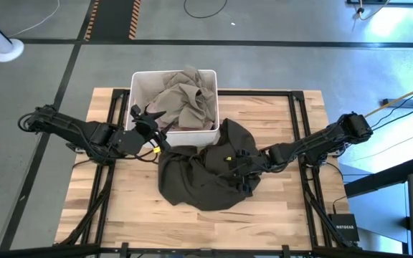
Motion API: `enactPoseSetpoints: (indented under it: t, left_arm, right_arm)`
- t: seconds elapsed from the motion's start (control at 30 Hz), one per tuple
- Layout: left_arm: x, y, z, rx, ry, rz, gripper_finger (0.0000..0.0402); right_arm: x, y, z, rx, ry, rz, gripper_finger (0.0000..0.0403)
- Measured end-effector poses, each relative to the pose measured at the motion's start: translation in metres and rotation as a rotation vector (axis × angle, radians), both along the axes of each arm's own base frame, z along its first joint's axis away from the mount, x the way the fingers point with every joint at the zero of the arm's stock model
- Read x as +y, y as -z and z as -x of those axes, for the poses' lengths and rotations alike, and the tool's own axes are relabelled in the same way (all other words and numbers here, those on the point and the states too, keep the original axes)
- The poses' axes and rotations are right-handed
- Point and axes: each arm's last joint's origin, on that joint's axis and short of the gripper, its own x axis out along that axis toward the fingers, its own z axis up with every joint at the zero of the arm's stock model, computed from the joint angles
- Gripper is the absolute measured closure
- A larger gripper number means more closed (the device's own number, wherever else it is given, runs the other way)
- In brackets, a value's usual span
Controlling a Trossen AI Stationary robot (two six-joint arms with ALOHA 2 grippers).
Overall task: Sort clothes
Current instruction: Put the gray jacket into the white laundry bin
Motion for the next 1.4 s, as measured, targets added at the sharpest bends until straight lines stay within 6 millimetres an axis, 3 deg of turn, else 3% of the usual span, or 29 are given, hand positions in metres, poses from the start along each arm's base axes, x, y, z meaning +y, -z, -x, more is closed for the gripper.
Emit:
enactPoseSetpoints:
  t: [0.37,0.53,0.83,1.1,1.23,1.4]
  left_arm:
    - [0.0,0.0,0.0,0.0,0.0,0.0,0.0196]
    - [0.0,0.0,0.0,0.0,0.0,0.0,0.0196]
    - [0.0,0.0,0.0,0.0,0.0,0.0,0.0196]
    - [0.0,0.0,0.0,0.0,0.0,0.0,0.0196]
    - [0.0,0.0,0.0,-0.001,0.0,0.001,0.0196]
    - [0.0,0.0,0.0,-0.004,-0.001,0.004,0.0196]
  right_arm:
    - [0.007,-0.002,-0.003,-0.023,-0.044,-0.105,0.0007]
    - [0.02,0.001,-0.003,-0.098,-0.013,0.093,0.0007]
    - [0.039,0.033,-0.017,-0.141,0.033,0.258,0.0007]
    - [0.02,0.071,-0.033,-0.055,0.147,0.358,0.0014]
    - [0.014,0.084,-0.037,-0.008,0.139,0.331,0.0044]
    - [0.011,0.089,-0.039,0.017,0.134,0.299,0.0145]
